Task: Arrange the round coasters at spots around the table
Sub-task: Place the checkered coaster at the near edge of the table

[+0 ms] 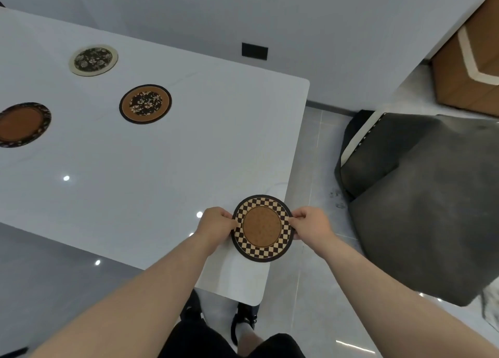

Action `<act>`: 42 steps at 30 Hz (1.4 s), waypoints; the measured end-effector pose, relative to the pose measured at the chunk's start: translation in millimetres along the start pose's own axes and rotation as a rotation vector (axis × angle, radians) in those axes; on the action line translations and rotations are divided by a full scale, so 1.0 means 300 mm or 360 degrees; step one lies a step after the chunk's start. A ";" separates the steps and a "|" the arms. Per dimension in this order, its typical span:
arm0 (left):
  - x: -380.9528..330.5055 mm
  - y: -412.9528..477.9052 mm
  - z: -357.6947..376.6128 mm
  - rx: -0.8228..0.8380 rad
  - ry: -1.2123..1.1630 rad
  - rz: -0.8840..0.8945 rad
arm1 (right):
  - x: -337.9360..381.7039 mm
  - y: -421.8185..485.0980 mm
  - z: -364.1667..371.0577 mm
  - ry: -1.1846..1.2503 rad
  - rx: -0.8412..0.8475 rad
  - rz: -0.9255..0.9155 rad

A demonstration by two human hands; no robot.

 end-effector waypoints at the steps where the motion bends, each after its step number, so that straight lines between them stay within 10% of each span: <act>1: 0.002 0.000 -0.007 -0.0005 0.0014 0.0005 | 0.003 -0.005 0.002 0.0056 -0.0002 0.0009; 42: 0.194 0.074 -0.591 -0.0406 0.0238 0.0237 | 0.269 -0.096 0.521 -0.0009 0.0409 -0.0126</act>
Point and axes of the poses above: each hand's wrist, its own y-axis towards the middle knuckle, its own z-axis out of the palm, x = y × z, the point moved 8 cm from there along y, towards the middle knuckle, and after that the axes turned 11 degrees about z, right-handed, at the moved point
